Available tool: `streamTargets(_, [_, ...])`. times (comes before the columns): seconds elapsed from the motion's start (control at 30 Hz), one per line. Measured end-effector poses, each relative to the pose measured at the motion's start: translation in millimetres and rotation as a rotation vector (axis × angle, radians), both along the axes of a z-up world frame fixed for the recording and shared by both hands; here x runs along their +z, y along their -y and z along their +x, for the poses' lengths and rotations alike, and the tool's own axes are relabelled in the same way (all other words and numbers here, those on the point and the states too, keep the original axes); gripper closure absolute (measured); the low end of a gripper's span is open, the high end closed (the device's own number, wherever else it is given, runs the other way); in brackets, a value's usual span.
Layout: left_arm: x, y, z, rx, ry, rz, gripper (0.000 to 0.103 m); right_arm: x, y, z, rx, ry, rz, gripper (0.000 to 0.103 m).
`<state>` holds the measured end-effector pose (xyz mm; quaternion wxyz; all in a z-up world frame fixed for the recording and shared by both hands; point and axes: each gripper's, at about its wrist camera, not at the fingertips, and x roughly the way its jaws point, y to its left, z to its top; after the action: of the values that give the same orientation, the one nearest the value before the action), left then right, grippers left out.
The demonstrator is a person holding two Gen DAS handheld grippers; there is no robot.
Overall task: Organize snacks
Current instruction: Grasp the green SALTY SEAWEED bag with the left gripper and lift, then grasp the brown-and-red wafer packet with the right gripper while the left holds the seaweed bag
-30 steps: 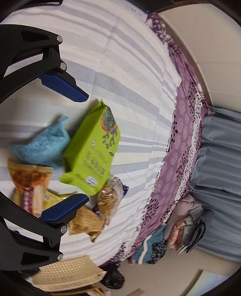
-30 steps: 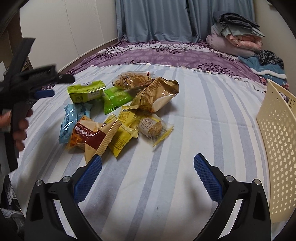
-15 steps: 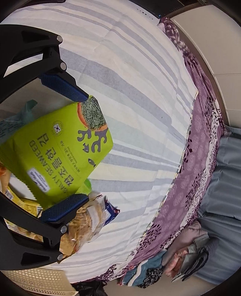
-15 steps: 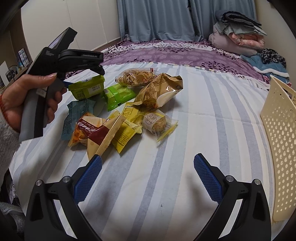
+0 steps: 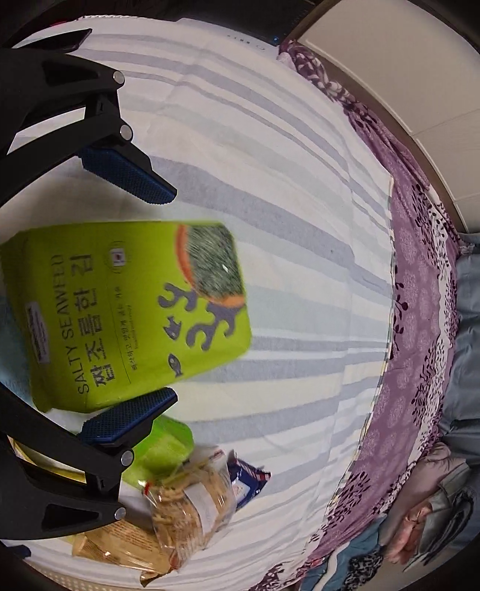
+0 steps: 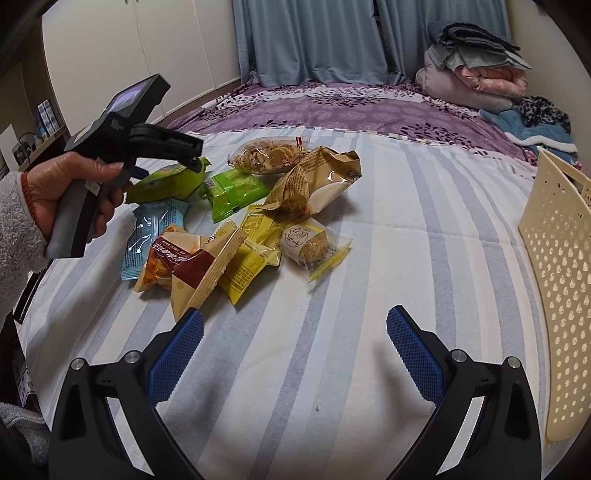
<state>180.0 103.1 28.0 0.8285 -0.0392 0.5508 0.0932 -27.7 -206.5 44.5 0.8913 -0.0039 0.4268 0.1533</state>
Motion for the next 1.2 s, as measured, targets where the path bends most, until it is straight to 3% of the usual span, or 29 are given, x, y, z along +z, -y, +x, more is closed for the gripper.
streamTargets(0.13, [-6.1, -18.9, -6.8, 0.019, 0.018, -0.056, 0.003, 1.0, -7.3, 0.1, 0.02, 0.0, -0.015, 0.005])
streamTargets(0.2, [-7.5, -21.7, -8.5, 0.006, 0.031, -0.073, 0.019, 3.0, -11.5, -1.1, 0.033, 0.006, -0.023, 0.005])
streamTargets(0.23, [-8.6, -22.6, -8.6, 0.0, 0.03, -0.079, 0.02, 4.1, -14.2, -1.6, 0.04, 0.011, -0.03, 0.005])
streamTargets(0.4, [-5.3, -31.8, -12.0, -0.011, 0.077, -0.126, 0.021, 9.6, -24.4, -0.6, 0.071, 0.029, -0.038, 0.005])
streamTargets(0.63, [13.6, -42.0, -22.7, -0.021, 0.142, -0.107, 0.021, 16.5, -52.2, 5.2, 0.174, 0.072, -0.043, 0.005])
streamTargets(0.93, [38.3, -55.1, -46.6, -0.027, 0.205, -0.13, 0.021, 10.8, -106.7, 29.8, 0.495, 0.118, -0.136, 0.005])
streamTargets(1.1, [48.8, -59.6, -63.8, -0.028, 0.234, -0.147, 0.021, -3.8, -127.2, 49.9, 0.685, 0.05, -0.193, 0.005])
streamTargets(1.2, [53.7, -63.7, -72.0, -0.018, 0.246, -0.154, 0.021, -12.2, -130.6, 60.1, 0.73, 0.007, -0.199, 0.005])
